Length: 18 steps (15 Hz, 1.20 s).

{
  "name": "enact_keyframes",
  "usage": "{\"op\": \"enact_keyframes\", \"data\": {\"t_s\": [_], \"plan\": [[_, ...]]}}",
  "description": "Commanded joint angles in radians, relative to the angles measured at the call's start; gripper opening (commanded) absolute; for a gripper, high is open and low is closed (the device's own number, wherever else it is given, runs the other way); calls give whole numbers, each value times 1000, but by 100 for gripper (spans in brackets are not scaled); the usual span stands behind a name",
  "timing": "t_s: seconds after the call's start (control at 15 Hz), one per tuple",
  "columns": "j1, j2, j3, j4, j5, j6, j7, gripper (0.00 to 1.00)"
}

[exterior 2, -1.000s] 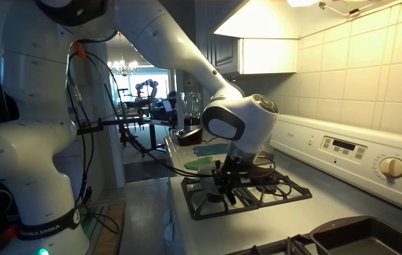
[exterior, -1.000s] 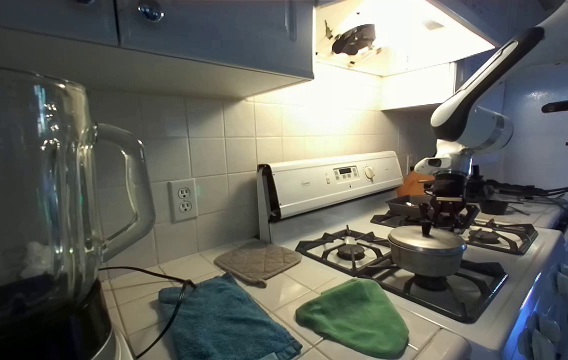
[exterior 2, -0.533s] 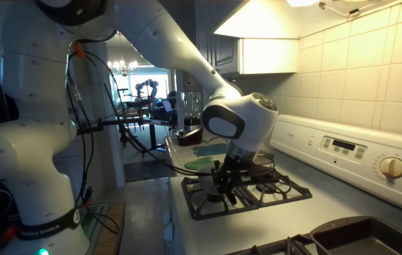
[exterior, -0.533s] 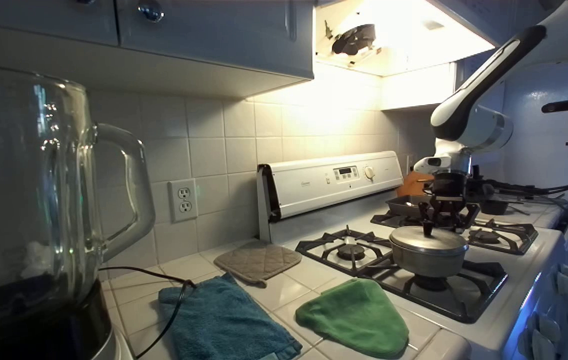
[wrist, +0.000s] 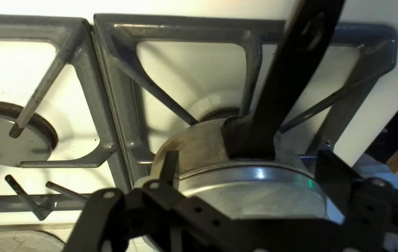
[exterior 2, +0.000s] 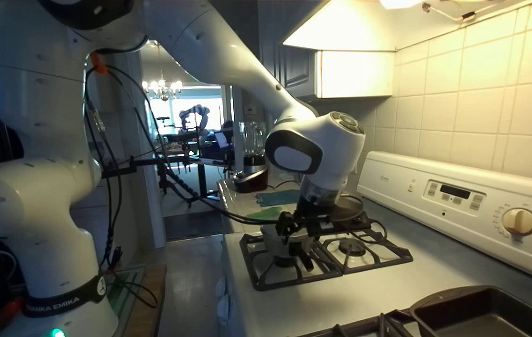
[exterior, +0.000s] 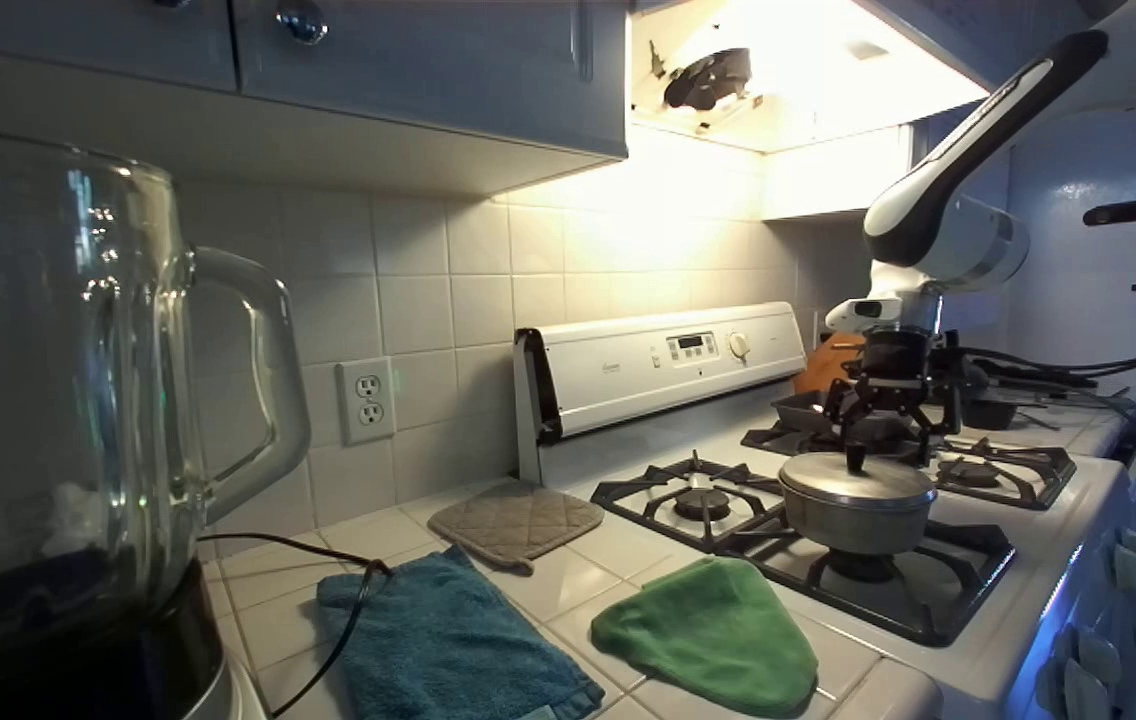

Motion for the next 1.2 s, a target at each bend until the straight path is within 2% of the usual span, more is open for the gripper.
{"op": "enact_keyframes", "data": {"t_s": [0.0, 0.27, 0.6, 0.87, 1.13], "plan": [[5, -84, -1, -56, -7, 72, 10, 100], [22, -162, 9, -92, 52, 176, 28, 100], [96, -261, 33, -155, 32, 309, 137, 100], [165, -321, 61, -203, -16, 398, 272, 100], [218, -325, 94, -247, -164, 510, 439, 100]]}}
